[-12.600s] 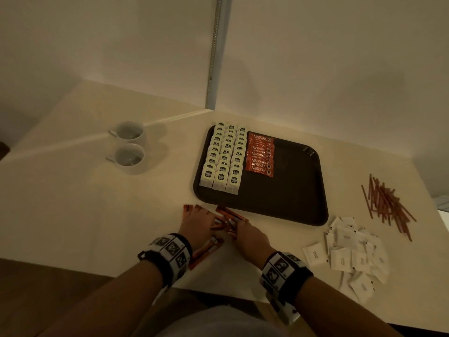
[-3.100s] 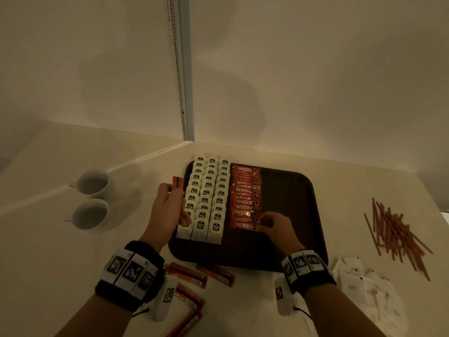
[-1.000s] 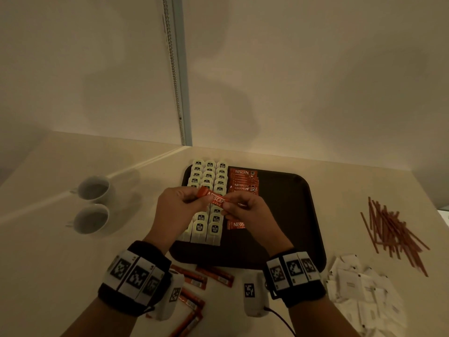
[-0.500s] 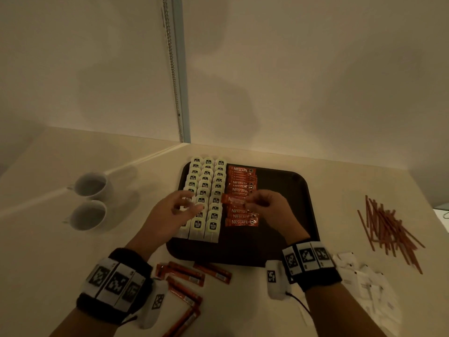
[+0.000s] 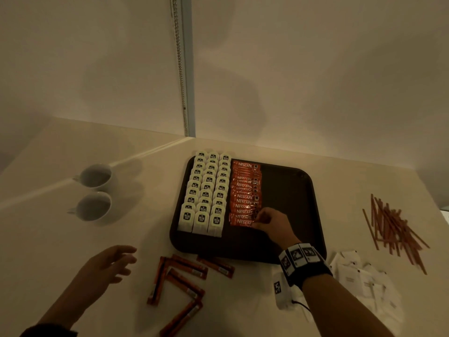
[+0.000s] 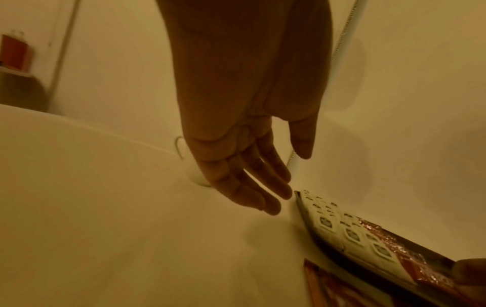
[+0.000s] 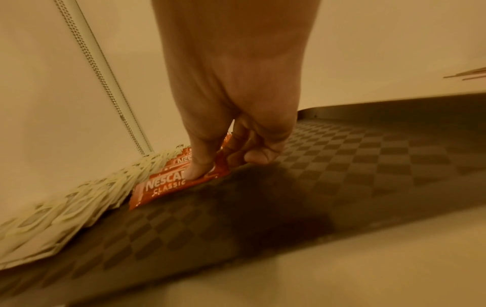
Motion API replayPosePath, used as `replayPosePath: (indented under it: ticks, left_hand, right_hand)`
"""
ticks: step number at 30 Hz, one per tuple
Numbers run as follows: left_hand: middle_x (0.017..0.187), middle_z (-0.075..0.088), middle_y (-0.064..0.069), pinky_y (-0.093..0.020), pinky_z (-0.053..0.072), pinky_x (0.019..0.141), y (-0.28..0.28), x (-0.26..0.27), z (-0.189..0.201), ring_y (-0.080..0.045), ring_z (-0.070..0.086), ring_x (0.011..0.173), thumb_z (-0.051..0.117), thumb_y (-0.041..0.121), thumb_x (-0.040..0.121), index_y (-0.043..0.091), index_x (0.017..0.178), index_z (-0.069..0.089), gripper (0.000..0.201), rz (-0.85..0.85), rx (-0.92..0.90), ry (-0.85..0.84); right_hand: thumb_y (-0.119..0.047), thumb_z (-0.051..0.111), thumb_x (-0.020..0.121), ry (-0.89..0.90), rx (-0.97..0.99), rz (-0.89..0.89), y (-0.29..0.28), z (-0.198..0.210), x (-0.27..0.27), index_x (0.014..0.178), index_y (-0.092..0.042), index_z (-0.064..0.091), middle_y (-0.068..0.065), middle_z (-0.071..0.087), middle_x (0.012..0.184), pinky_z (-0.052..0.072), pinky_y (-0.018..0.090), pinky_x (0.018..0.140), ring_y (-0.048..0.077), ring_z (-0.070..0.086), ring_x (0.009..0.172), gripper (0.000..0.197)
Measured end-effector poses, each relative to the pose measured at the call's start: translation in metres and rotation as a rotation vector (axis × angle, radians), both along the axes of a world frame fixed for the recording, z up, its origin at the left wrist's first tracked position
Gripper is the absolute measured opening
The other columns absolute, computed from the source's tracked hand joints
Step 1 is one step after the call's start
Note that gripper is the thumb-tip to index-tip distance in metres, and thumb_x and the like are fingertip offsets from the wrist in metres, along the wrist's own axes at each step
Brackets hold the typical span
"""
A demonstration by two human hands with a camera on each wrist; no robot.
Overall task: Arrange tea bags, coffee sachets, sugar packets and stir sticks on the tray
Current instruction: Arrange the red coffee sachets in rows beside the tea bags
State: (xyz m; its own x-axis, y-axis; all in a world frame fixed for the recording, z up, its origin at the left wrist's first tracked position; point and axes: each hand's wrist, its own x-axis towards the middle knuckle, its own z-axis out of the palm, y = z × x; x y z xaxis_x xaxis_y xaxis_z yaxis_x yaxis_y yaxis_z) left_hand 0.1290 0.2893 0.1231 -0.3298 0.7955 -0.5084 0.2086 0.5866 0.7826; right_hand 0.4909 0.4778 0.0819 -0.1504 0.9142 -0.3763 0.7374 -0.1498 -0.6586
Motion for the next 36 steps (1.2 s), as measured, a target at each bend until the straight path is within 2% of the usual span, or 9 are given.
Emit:
replayPosePath:
  ticks: [4, 9, 13, 18, 22, 25, 28, 31, 36]
  left_hand:
    - [0.084, 0.073, -0.006, -0.034, 0.047, 0.069, -0.024, -0.009, -0.009, -0.031, 0.065, 0.078, 0.053, 0.007, 0.095, 0.016, 0.095, 0.068, 0.017, 0.067, -0.05, -0.038]
    - [0.089, 0.071, -0.013, -0.035, 0.044, 0.071, -0.036, -0.012, -0.016, -0.033, 0.062, 0.077, 0.051, 0.005, 0.095, 0.013, 0.095, 0.068, 0.018, 0.109, -0.087, -0.066]
    - [0.089, 0.071, -0.012, -0.035, 0.046, 0.07, -0.036, -0.01, -0.015, -0.034, 0.063, 0.079, 0.051, 0.007, 0.096, 0.012, 0.096, 0.068, 0.017, 0.118, -0.091, -0.074]
    - [0.091, 0.07, -0.015, -0.033, 0.044, 0.069, -0.033, -0.006, -0.008, -0.033, 0.062, 0.077, 0.05, 0.006, 0.096, 0.009, 0.098, 0.067, 0.017, 0.13, -0.09, -0.091]
    - [0.091, 0.071, -0.011, -0.032, 0.046, 0.069, -0.032, -0.003, -0.004, -0.03, 0.064, 0.078, 0.053, 0.006, 0.095, 0.011, 0.1, 0.067, 0.016, 0.085, -0.062, -0.032]
    - [0.1, 0.069, -0.006, -0.024, 0.048, 0.069, -0.027, 0.001, -0.006, -0.02, 0.064, 0.085, 0.059, 0.005, 0.092, 0.021, 0.1, 0.066, 0.019, -0.087, -0.037, 0.066]
    - [0.127, 0.054, 0.005, -0.012, 0.042, 0.079, -0.017, 0.01, -0.009, -0.013, 0.055, 0.109, 0.059, -0.002, 0.086, 0.036, 0.114, 0.053, 0.048, -0.448, 0.016, 0.233]
    - [0.149, 0.027, 0.006, -0.016, 0.024, 0.108, -0.002, 0.031, -0.011, -0.015, 0.027, 0.139, 0.054, -0.003, 0.082, 0.032, 0.141, 0.031, 0.072, -0.845, 0.024, 0.417]
    - [0.16, 0.005, 0.002, -0.037, 0.029, 0.111, 0.013, 0.06, -0.024, -0.02, 0.008, 0.146, 0.058, 0.008, 0.087, 0.032, 0.152, 0.005, 0.087, -1.258, 0.076, 0.764]
  right_hand:
    - [-0.016, 0.073, 0.079, -0.031, 0.064, -0.044, 0.002, -0.003, -0.004, 0.089, -0.016, 0.057, -0.009, 0.056, 0.089, 0.039, 0.015, 0.071, 0.003, 0.051, 0.082, 0.018]
    - [-0.02, 0.073, 0.078, -0.077, 0.09, -0.049, 0.007, -0.009, -0.007, 0.09, -0.017, 0.056, -0.003, 0.056, 0.097, 0.044, 0.025, 0.08, 0.009, 0.052, 0.088, 0.021]
    - [-0.023, 0.075, 0.076, -0.114, 0.114, -0.04, 0.007, -0.014, -0.007, 0.091, -0.017, 0.055, -0.001, 0.054, 0.103, 0.038, 0.022, 0.08, 0.011, 0.05, 0.092, 0.025]
    - [-0.024, 0.075, 0.076, -0.116, 0.118, -0.035, 0.008, -0.013, -0.006, 0.091, -0.018, 0.053, -0.001, 0.053, 0.104, 0.042, 0.024, 0.083, 0.011, 0.051, 0.093, 0.027]
    - [-0.03, 0.073, 0.078, -0.082, 0.197, -0.042, 0.0, 0.005, -0.012, 0.092, -0.02, 0.052, -0.004, 0.05, 0.101, 0.036, 0.015, 0.072, 0.009, 0.051, 0.091, 0.028]
    - [-0.03, 0.069, 0.082, 0.046, 0.24, 0.077, -0.023, 0.029, -0.028, 0.092, -0.02, 0.054, -0.007, 0.052, 0.1, 0.038, 0.012, 0.072, 0.004, 0.053, 0.088, 0.021]
    - [-0.037, 0.065, 0.084, 0.015, 0.111, 0.45, -0.064, 0.048, -0.054, 0.098, -0.022, 0.058, -0.009, 0.054, 0.101, 0.045, 0.02, 0.081, 0.003, 0.052, 0.091, 0.022]
    - [-0.061, 0.063, 0.076, -0.251, 0.022, 0.69, -0.106, 0.047, -0.078, 0.12, -0.021, 0.052, -0.003, 0.049, 0.115, 0.046, 0.028, 0.089, 0.012, 0.046, 0.102, 0.061]
    - [-0.083, 0.061, 0.054, -0.491, 0.106, 0.677, -0.152, 0.026, -0.091, 0.143, -0.012, 0.025, 0.006, 0.033, 0.14, 0.035, 0.039, 0.106, 0.025, 0.033, 0.125, 0.119]
